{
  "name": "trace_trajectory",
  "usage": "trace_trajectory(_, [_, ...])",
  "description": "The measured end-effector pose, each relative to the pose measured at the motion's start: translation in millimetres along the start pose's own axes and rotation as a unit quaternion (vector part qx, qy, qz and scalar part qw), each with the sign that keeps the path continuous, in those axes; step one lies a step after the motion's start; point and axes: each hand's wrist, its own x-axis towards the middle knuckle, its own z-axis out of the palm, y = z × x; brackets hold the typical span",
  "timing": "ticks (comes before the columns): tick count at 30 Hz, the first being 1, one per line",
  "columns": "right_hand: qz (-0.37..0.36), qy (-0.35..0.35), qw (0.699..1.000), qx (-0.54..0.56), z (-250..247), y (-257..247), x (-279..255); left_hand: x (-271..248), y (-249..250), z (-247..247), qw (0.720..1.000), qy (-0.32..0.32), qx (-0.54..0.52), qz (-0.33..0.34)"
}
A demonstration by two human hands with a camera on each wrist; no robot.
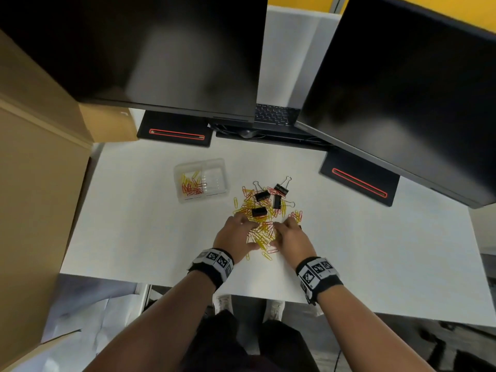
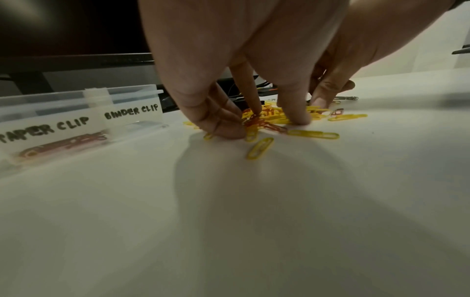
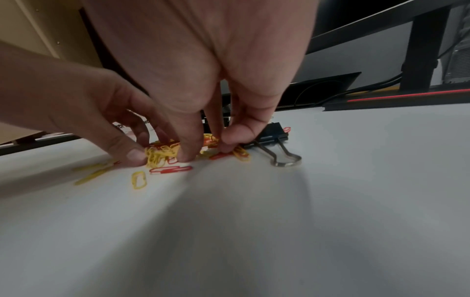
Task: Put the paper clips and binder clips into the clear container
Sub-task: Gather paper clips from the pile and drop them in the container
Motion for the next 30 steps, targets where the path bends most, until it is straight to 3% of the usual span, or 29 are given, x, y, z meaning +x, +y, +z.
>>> trace_trajectory(10, [-0.06,0.013,0.996,-0.066,3.3,-4.9,8.8,8.5,-1.7,3.5,0.998,0.05,-0.04,0.001])
trace_trajectory(16, [-0.069,0.046,0.996,-0.043,1.6,-0.3,7.9,10.9,-4.1,3.0,0.994,0.064,-0.086,-0.02])
trace_trajectory(21, [-0.029,0.127,0.984,0.123,-9.2,0.8,8.3,10.0,-6.7,-1.3,0.982,0.08,-0.165,-0.053])
trace_trajectory(24, [0.039,0.152,0.951,0.266,-19.1,-3.3,10.8,6.3,-7.4,-5.1,0.969,0.101,-0.216,-0.067])
trace_trajectory(27, [0.091,0.145,0.91,0.379,-29.3,-17.0,20.5,1.0,-6.1,-16.1,0.951,0.146,-0.258,-0.091])
trace_trajectory(30, [0.078,0.117,0.89,0.434,-44.2,-45.9,35.9,-3.5,-13.1,-41.0,0.93,0.195,-0.285,-0.124])
